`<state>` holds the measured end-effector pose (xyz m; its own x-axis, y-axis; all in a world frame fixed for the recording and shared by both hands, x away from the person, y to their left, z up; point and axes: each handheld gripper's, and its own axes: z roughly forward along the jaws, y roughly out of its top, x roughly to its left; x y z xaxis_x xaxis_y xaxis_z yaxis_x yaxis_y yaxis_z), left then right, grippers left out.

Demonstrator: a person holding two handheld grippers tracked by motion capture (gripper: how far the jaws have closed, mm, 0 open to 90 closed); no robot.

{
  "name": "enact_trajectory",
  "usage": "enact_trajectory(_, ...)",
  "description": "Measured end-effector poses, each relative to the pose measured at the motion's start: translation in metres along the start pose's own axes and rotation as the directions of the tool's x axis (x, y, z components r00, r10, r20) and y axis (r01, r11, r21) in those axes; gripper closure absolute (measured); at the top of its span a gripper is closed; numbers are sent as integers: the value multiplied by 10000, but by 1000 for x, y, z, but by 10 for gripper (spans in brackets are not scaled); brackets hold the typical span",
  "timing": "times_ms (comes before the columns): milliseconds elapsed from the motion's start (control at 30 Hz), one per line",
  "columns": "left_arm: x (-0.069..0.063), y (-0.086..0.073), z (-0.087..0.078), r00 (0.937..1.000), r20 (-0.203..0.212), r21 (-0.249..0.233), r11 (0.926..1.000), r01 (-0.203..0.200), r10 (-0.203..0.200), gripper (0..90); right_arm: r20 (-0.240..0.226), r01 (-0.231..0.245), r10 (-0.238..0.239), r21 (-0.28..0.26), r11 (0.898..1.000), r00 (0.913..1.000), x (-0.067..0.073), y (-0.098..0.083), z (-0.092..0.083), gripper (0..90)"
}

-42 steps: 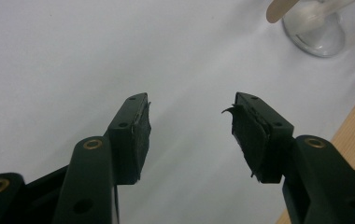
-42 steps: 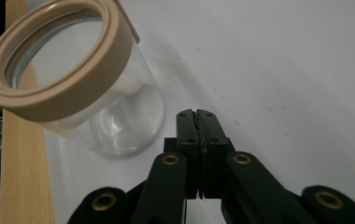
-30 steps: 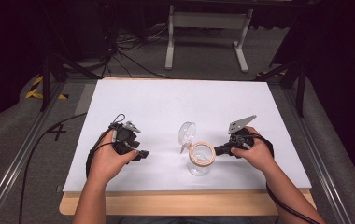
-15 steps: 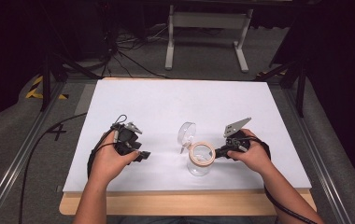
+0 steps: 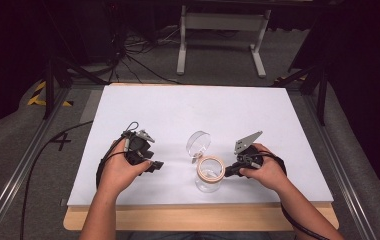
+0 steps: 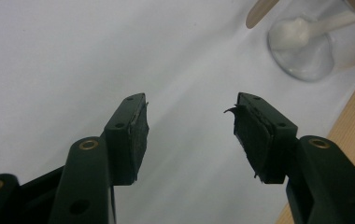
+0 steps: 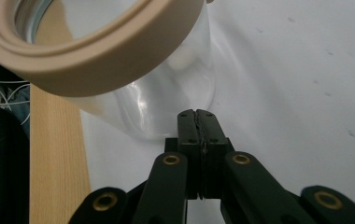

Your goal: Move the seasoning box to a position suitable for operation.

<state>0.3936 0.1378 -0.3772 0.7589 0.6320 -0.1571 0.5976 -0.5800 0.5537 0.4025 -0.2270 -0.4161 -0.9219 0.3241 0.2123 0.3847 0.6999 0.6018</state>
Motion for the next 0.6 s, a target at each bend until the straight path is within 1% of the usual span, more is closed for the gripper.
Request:
enact_trajectory(33, 0, 1, 0, 10000, -5, -53, 10000, 27, -27, 451, -80, 51, -51, 40, 10000, 10000, 1, 0, 1, 900)
enact_trajectory(100, 0, 1, 1, 10000, 18, -77, 10000, 40, -40, 451, -85, 45, -45, 77, 10000, 10000, 3, 0, 3, 900)
enact_trajectory(133, 1, 2, 1, 10000, 48, -26, 10000, -35, 35, 451, -136, 95, -93, 124, 9999, 9999, 4, 0, 4, 900)
enact_trajectory(233, 0, 4, 3, 10000, 25, -13, 10000, -67, 67, 447, -261, 174, -167, 253, 9995, 9995, 9, -1, 9, 900)
enact_trajectory(367, -1, 7, 5, 9999, 96, -60, 9999, -113, 113, 446, -295, 339, -333, 196, 9992, 9990, 15, 0, 11, 900)
enact_trajectory(400, -1, 8, 5, 9998, 120, -54, 9999, -133, 133, 446, -372, 420, -413, 195, 9989, 9985, 16, 0, 12, 900)
enact_trajectory(500, 0, 9, 5, 9998, 103, -87, 9998, -175, 176, 446, -384, 481, -475, 159, 9987, 9981, 20, 1, 15, 900)
enact_trajectory(533, 0, 9, 5, 9998, 150, -85, 9999, -113, 115, 446, -418, 524, -517, 159, 9985, 9978, 22, 1, 16, 900)
enact_trajectory(600, 1, 11, 5, 9997, 161, -147, 9997, -179, 181, 447, -447, 586, -579, 134, 9982, 9973, 25, 2, 18, 900)
